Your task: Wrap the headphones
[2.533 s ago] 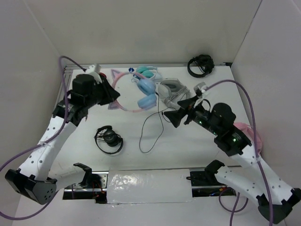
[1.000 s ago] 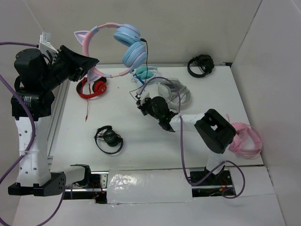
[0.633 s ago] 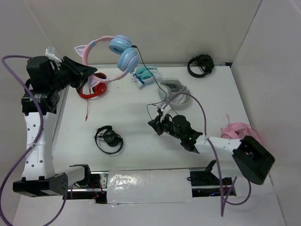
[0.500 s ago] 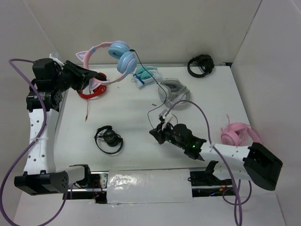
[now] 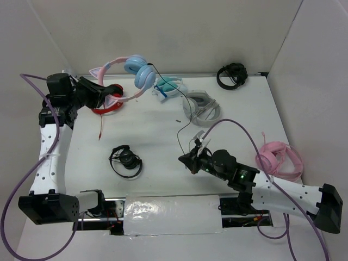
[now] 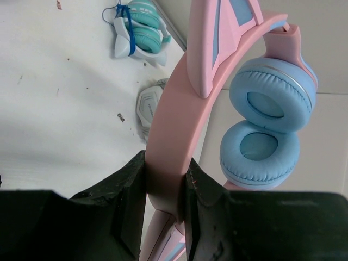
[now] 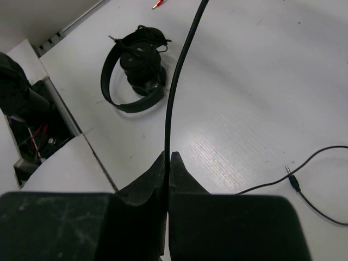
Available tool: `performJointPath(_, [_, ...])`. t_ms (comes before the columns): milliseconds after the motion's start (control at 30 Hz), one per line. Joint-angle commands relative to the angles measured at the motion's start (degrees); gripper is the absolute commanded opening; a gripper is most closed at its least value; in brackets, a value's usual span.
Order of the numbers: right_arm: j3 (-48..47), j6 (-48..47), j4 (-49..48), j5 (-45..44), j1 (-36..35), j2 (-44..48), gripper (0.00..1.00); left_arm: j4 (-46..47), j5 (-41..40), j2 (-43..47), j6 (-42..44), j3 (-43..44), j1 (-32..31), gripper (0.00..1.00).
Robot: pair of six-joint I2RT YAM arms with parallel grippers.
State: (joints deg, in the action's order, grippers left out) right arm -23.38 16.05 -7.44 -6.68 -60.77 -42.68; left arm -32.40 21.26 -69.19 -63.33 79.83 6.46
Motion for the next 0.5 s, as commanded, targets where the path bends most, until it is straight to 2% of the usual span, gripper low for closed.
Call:
performJointPath(0, [-3.61, -1.36, 4.9, 1.92, -2.15, -3.62, 0.0, 9.8, 4.12, 0.72, 0.46, -1.69, -0.04, 0.0])
performJointPath(100, [-3.7, -1.03, 2.7, 3.51, -2.6, -6.36, 0.0, 19.12, 10.98, 1.51, 6.71, -5.3, -0.13, 0.0])
performJointPath(133, [-3.96, -0.42, 2.26, 5.17, -2.42, -6.89, 0.0, 19.74, 13.78, 1.16, 7.34, -5.91, -0.22, 0.0])
performJointPath(200, [-4.74, 0.38, 2.69, 6.41, -2.33, -7.59, 0.0, 18.27, 13.12, 0.64, 7.43, -5.83, -0.66, 0.0])
performJointPath(300, [-9.57, 0.73, 6.99, 10.54, -2.68, -11.19, 0.0, 17.37, 8.2, -0.33, 8.48, -6.27, -2.76, 0.0])
performJointPath(333, [-13.5, 0.56, 12.31, 11.5, -2.68, -12.51, 0.0, 15.72, 3.4, -0.86, 8.66, -6.36, -3.72, 0.0])
performJointPath(433, [-22.89, -3.38, 21.46, 15.79, -3.12, -18.57, 0.0, 13.6, -7.41, -2.96, 10.85, -6.44, -10.05, 0.0])
performJointPath(467, [-25.29, -4.79, 23.85, 17.47, -3.38, -21.8, 0.0, 13.68, -8.15, -4.28, 14.25, -6.62, -12.32, 0.0])
